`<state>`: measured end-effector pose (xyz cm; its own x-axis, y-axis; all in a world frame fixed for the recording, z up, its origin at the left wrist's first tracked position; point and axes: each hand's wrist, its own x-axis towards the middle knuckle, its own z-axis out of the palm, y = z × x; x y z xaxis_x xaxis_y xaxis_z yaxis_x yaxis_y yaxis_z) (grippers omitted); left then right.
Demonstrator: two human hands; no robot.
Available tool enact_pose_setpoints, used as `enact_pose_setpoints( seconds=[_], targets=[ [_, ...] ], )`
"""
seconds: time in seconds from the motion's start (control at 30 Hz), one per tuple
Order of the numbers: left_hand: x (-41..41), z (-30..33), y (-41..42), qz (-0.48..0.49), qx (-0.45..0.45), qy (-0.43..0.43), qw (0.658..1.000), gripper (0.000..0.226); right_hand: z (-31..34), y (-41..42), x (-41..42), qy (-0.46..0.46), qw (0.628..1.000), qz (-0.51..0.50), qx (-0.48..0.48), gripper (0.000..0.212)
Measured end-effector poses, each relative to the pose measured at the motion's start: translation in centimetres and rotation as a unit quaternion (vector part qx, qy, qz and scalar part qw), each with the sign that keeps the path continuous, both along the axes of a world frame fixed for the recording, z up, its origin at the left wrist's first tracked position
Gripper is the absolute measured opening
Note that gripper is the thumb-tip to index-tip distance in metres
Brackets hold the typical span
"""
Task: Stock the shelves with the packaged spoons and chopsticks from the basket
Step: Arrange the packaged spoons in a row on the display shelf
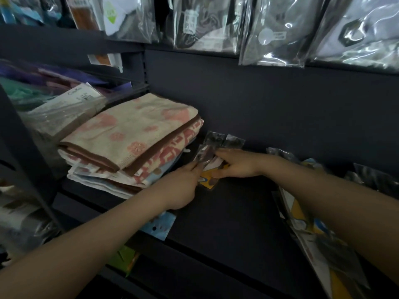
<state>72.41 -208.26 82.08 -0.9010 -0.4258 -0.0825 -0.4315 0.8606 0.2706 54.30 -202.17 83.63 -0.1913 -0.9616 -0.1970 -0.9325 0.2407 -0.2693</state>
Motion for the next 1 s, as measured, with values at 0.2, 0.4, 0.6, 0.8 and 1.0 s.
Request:
enact_pose_setpoints(
  seconds=[0.2, 0.4, 0.6, 0.8, 1.0],
  targets=[
    [1.0, -0.1, 0.1, 0.02, -0.052, -0.009, 0.998, 0.062, 1.2, -1.6, -3.2, 0.067, 0.955, -0.247, -0.151, 0.034],
    [1.2, -0.2, 0.3, 0.009, -0.041, 0.028, 0.999, 0.06, 0.5, -3.3, -3.6, 0.004, 0.943, -0.294, -0.156, 0.026],
    [1.2, -0.4, 0.2, -0.007, -0.013, 0.011, 1.0, 0.06, -0.3, -3.4, -3.0, -0.118, 0.903, -0.347, -0.222, 0.036],
    [0.9, -0.3, 0.2, -0.009, -0.049, 0.003, 0.999, 0.057, -0.3, -4.0, -3.7, -0.179, 0.855, -0.426, -0.237, 0.028],
    [0.0, -0.2, 0.3, -0.007, -0.088, 0.012, 0.996, 0.053, 2.2, -0.7, -3.4, -0.204, 0.901, -0.34, -0.177, 0.033]
  ],
)
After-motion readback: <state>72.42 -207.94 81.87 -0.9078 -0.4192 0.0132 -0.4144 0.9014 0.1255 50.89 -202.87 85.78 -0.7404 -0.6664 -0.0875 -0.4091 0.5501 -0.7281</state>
